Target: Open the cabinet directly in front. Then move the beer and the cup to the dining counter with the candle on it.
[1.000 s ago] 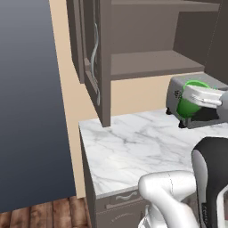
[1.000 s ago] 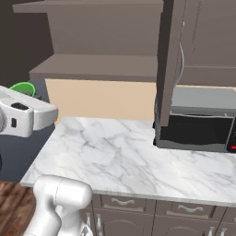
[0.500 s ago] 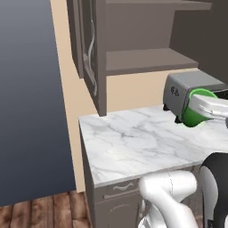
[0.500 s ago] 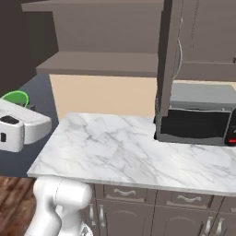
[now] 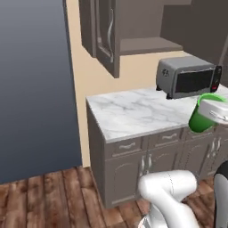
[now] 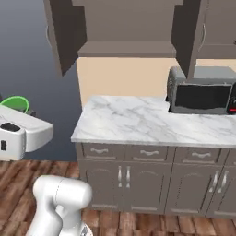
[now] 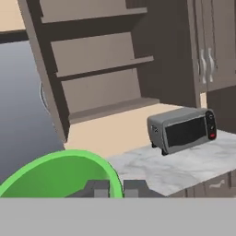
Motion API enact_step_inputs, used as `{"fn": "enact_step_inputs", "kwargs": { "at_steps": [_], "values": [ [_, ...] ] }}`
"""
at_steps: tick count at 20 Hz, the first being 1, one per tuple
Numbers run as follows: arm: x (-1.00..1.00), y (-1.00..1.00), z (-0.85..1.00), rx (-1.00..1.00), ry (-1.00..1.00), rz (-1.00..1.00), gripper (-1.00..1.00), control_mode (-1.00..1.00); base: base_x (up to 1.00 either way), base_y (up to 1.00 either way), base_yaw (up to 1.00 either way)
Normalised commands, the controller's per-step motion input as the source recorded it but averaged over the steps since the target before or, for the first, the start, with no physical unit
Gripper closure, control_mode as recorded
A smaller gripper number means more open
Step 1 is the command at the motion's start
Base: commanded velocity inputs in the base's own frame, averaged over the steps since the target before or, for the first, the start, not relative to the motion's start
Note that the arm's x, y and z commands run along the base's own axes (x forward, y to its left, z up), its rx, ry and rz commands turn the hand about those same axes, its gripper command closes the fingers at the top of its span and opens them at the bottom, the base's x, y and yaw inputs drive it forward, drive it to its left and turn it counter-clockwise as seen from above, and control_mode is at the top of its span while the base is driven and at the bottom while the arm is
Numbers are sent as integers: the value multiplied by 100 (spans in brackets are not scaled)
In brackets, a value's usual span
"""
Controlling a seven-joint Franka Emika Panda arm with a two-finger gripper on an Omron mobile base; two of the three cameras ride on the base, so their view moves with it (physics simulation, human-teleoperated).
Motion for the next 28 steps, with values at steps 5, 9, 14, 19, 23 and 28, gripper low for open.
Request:
{"fn": "enact_step_inputs", "kwargs": {
  "at_steps": [5, 9, 14, 19, 23, 28],
  "values": [
    [0, 0, 0, 0, 0, 0, 100, 100, -10, 82, -74],
    [0, 0, 0, 0, 0, 0, 100, 100, 0, 1, -100],
    [0, 0, 0, 0, 0, 0, 100, 100, 0, 0, -100],
    [0, 0, 0, 0, 0, 0, 100, 100, 0, 2, -100],
    [0, 0, 0, 0, 0, 0, 100, 100, -9, 0, -95],
    [0, 0, 0, 0, 0, 0, 100, 100, -2, -54, -25]
  ]
}}
